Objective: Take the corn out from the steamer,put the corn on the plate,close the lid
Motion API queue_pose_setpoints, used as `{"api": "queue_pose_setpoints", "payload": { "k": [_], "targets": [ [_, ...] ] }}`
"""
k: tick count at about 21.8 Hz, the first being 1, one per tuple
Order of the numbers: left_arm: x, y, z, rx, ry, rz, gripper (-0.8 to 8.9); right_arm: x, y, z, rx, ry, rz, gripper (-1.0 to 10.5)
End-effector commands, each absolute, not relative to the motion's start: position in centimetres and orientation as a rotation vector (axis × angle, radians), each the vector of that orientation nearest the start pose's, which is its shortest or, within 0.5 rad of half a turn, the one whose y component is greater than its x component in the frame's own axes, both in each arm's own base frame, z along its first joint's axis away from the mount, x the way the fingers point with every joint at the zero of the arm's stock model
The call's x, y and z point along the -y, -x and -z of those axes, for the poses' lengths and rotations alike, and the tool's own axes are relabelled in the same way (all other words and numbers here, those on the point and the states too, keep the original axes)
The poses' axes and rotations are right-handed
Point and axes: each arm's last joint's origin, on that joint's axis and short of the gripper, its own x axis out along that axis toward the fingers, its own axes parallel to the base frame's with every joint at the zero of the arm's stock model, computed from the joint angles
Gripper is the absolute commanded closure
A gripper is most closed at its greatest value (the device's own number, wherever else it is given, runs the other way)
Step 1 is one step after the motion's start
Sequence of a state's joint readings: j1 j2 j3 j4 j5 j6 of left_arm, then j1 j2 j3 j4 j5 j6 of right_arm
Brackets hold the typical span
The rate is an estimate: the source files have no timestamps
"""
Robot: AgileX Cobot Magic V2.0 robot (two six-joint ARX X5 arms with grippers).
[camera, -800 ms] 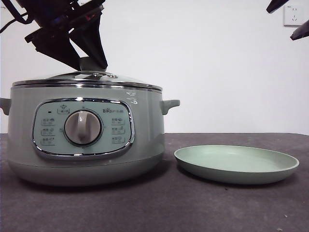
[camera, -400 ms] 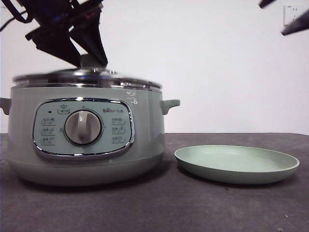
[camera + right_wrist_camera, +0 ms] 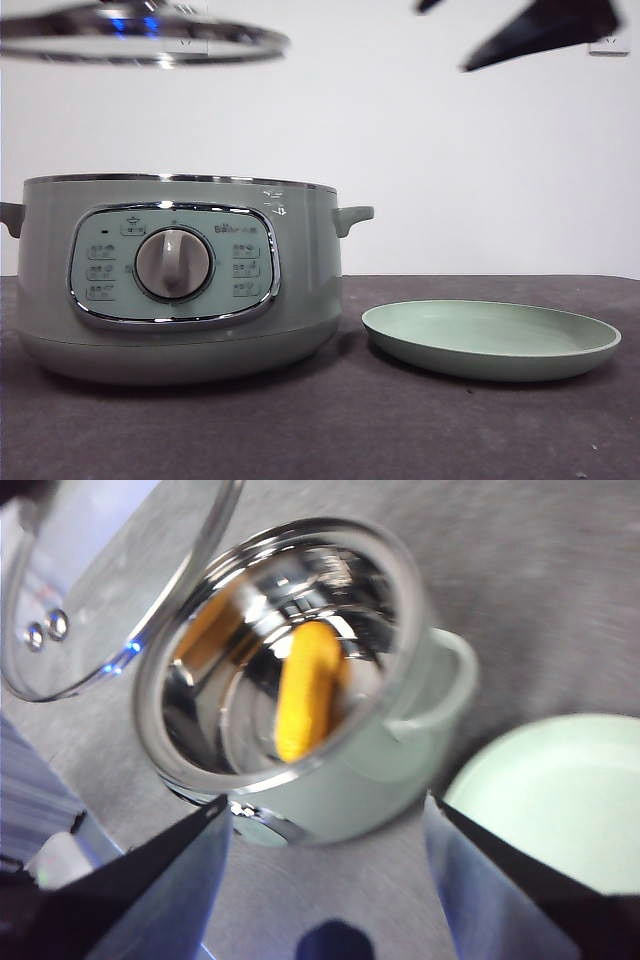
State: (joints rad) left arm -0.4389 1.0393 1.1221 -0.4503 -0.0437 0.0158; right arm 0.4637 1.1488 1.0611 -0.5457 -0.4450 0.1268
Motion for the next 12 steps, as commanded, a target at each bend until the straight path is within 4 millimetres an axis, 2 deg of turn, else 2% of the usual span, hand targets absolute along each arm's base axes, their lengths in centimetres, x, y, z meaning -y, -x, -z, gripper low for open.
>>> {"api": "queue_pose_setpoints", "payload": {
  "k": [1,4,6,9,12],
  "targets": [
    [7.8,-17.3,-39.9,-0.239,-0.09,0.336,8.22,-14.2,-21.6,-33.0,-0.721,-0.064,-0.868,6.3],
    [6.6,-15.3,-40.7,-0.203,-0.094,0.266,8.22,-17.3,-22.9,-33.1,-0.736,-0.002,-0.914,6.3],
    [5.5,-13.3,-41.3,-0.172,-0.092,0.202,8.22,-20.4,-24.1,-33.1,-0.744,0.08,-0.922,6.2],
    [4.0,-10.6,-41.9,-0.124,-0.082,0.141,8.22,-24.5,-26.1,-32.7,-0.786,0.184,-0.92,5.2],
    [3.0,-8.7,-42.1,-0.098,-0.08,0.096,8.22,-28.1,-28.1,-31.8,-0.826,0.299,-0.902,5.3]
  ]
}}
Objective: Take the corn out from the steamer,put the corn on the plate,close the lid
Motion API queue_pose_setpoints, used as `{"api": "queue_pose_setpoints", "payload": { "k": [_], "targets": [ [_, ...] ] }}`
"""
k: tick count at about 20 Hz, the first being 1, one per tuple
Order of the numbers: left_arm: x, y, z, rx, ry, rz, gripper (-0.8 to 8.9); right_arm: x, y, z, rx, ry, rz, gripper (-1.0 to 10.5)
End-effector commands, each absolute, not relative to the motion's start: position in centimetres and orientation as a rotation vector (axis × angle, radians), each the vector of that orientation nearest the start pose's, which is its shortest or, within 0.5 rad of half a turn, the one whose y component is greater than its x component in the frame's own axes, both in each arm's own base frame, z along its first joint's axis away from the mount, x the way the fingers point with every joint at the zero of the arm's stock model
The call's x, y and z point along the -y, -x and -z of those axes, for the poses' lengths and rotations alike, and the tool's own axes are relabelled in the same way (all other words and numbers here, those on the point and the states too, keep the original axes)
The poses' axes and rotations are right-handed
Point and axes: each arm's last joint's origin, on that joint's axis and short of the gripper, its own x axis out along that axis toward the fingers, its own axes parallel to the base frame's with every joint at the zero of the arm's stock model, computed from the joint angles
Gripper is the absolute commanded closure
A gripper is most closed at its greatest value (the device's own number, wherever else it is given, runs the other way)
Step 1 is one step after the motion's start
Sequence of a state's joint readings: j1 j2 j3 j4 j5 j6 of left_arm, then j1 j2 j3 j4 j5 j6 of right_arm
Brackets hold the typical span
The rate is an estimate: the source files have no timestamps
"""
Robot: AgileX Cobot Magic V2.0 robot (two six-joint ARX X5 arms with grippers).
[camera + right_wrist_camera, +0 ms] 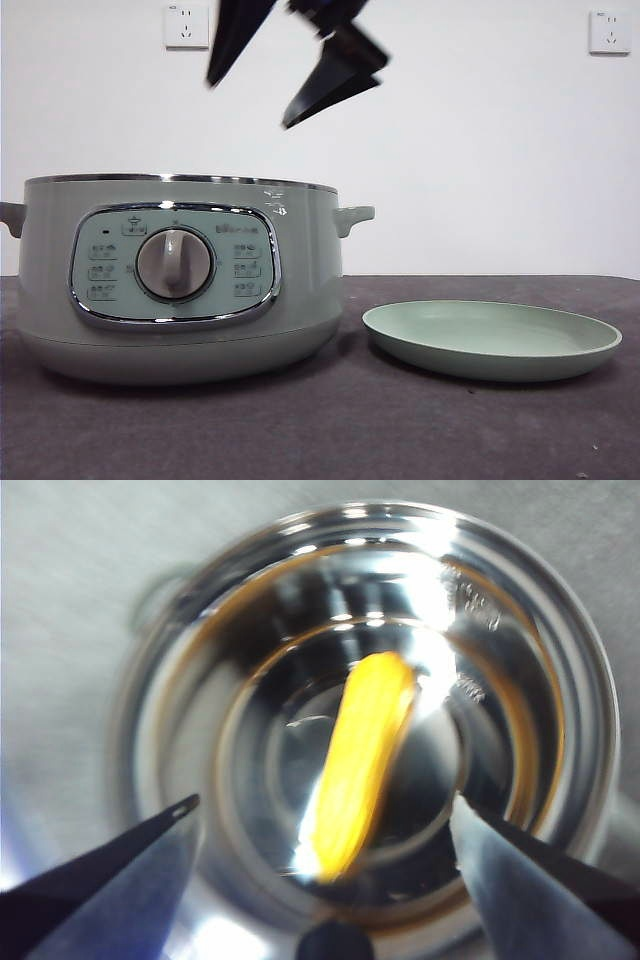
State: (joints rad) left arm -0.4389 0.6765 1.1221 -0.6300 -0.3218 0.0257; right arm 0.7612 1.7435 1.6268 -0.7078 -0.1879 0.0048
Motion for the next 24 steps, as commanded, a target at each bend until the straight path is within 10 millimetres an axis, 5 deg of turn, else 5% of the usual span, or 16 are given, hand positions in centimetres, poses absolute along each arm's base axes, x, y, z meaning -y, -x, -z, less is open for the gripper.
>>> {"api": "queue_pose_setpoints", "payload": {
  "k": [1,8,16,17,21,24],
  "targets": [
    [2.8,-8.3,-42.0,-0.099,-0.081,0.089,8.22,-29.1,-28.7,-31.3,-0.846,0.326,-0.89,5.4],
    [2.6,-7.9,-41.4,-0.159,-0.106,0.075,8.22,-33.5,-29.7,-26.2,-0.954,0.462,-0.863,5.4],
    [2.6,-7.9,-41.3,-0.161,-0.106,0.075,8.22,-35.1,-31.0,-21.3,-1.015,0.502,-0.837,5.9],
    [2.6,-7.9,-41.3,-0.161,-0.106,0.075,8.22,-35.2,-31.1,-20.8,-1.021,0.505,-0.836,6.6],
    [2.6,-7.9,-41.3,-0.162,-0.106,0.078,8.22,-35.3,-31.2,-20.7,-1.006,0.527,-0.79,9.5],
    [2.6,-8.0,-41.3,-0.161,-0.106,0.079,8.22,-34.1,-30.6,-24.8,-0.919,0.509,-0.759,9.6]
  ]
}}
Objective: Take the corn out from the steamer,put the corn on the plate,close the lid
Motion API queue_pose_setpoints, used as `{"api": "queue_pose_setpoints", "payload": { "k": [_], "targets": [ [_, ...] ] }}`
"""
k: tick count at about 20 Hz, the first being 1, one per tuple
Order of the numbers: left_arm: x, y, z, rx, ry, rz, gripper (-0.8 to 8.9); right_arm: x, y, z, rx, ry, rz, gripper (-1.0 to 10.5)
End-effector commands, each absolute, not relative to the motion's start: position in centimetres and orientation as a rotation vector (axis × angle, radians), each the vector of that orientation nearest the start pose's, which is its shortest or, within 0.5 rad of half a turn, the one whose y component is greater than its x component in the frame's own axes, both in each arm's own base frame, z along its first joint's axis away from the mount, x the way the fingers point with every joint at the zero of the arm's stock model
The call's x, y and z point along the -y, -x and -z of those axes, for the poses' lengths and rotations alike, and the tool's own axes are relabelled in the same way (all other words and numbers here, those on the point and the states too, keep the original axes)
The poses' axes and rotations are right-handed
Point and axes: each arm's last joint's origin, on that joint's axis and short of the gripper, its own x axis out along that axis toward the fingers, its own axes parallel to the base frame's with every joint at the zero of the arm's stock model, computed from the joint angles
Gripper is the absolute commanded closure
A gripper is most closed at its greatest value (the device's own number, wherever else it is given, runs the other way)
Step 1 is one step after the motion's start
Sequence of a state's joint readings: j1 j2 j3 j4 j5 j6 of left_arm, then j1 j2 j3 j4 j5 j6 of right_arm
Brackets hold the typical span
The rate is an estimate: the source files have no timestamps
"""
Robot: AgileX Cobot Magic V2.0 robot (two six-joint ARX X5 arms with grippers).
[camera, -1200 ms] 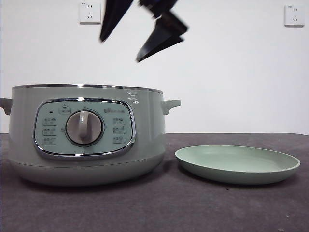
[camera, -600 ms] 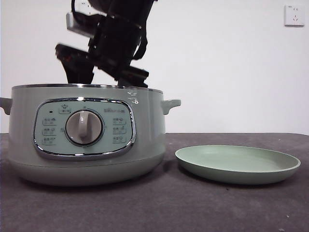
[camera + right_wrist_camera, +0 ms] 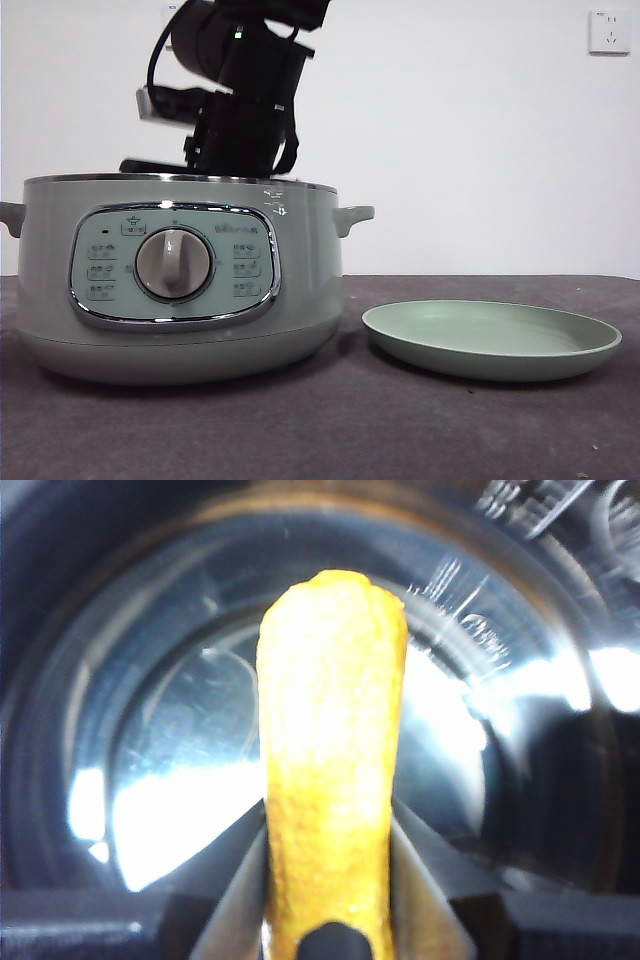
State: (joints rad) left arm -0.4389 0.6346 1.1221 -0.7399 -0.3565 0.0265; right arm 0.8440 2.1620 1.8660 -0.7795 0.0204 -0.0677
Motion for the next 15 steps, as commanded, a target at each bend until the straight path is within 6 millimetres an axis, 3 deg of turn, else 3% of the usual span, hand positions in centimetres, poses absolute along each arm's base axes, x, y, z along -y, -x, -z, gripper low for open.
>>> {"api": "queue_pose_setpoints", "payload": {
  "k": [1,4,6,10,13,15],
  "targets": [
    [2.6,-8.1,-41.4,-0.16,-0.105,0.08,8.22,-33.2,-30.2,-26.9,-0.878,0.509,-0.722,9.6],
    [3.0,-8.7,-41.5,-0.156,-0.104,0.095,8.22,-28.7,-28.6,-33.0,-0.857,0.484,-0.654,9.6],
    [3.6,-10.0,-41.2,-0.188,-0.116,0.108,8.22,-24.8,-28.2,-35.0,-0.933,0.484,-0.536,9.6],
    [5.0,-12.3,-40.7,-0.235,-0.12,0.212,8.22,-18.6,-28.8,-35.0,-1.179,0.435,-0.312,9.6],
    [5.7,-13.3,-40.5,-0.243,-0.115,0.266,8.22,-16.3,-29.4,-33.4,-1.237,0.412,-0.249,9.6],
    [6.0,-13.8,-40.5,-0.247,-0.101,0.299,8.22,-15.3,-29.3,-31.3,-1.25,0.397,-0.227,9.6]
  ]
}}
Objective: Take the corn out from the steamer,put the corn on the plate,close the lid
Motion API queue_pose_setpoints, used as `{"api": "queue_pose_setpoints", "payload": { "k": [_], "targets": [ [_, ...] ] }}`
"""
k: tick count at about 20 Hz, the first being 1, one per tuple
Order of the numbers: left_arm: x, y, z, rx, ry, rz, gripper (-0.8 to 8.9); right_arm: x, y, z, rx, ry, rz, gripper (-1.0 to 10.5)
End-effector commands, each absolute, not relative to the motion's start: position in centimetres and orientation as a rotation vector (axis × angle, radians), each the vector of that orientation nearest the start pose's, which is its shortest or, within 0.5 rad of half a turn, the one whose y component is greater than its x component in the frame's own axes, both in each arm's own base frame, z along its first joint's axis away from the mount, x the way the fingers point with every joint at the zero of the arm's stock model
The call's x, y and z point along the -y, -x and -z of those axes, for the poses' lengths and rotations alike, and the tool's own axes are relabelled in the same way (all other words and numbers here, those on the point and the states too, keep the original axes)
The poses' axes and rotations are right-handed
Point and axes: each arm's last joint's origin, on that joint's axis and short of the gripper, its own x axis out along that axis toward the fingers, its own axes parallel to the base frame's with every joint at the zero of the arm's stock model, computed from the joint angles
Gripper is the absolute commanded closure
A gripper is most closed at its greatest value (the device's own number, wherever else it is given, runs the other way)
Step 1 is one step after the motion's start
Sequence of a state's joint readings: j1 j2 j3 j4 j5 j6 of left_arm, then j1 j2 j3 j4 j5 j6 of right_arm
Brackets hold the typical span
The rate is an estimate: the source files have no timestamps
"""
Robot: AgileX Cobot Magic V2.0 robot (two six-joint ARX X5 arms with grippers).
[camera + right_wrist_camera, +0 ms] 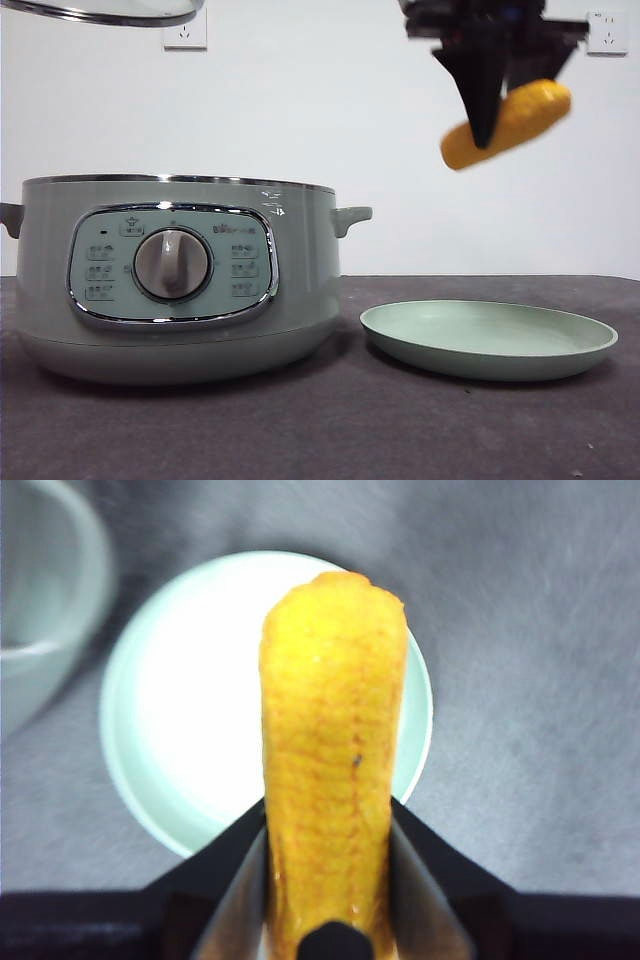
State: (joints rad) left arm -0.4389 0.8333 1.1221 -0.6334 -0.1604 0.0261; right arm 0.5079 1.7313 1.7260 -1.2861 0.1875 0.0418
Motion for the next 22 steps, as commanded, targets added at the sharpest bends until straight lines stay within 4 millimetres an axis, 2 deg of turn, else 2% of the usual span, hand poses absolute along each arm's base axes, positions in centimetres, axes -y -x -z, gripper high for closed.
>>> {"api": "queue_pose_setpoints", "payload": {
  "k": [1,6,10,14,22],
  "targets": [
    [6.1,-14.0,-40.4,-0.247,-0.099,0.315,8.22,-14.9,-29.2,-30.0,-1.249,0.387,-0.218,9.6],
    [6.5,-14.7,-40.2,-0.255,-0.1,0.318,8.22,-14.1,-28.5,-23.0,-1.216,0.346,-0.205,9.6],
    [6.7,-15.0,-40.1,-0.268,-0.101,0.332,8.22,-14.2,-28.3,-19.9,-1.147,0.309,-0.22,9.6],
    [6.8,-15.2,-40.0,-0.272,-0.096,0.343,8.22,-14.2,-28.2,-18.2,-1.111,0.258,-0.268,9.6],
    [7.0,-15.3,-39.9,-0.279,-0.092,0.369,8.22,-14.3,-28.6,-16.7,-1.137,0.255,-0.275,9.4]
  ]
}}
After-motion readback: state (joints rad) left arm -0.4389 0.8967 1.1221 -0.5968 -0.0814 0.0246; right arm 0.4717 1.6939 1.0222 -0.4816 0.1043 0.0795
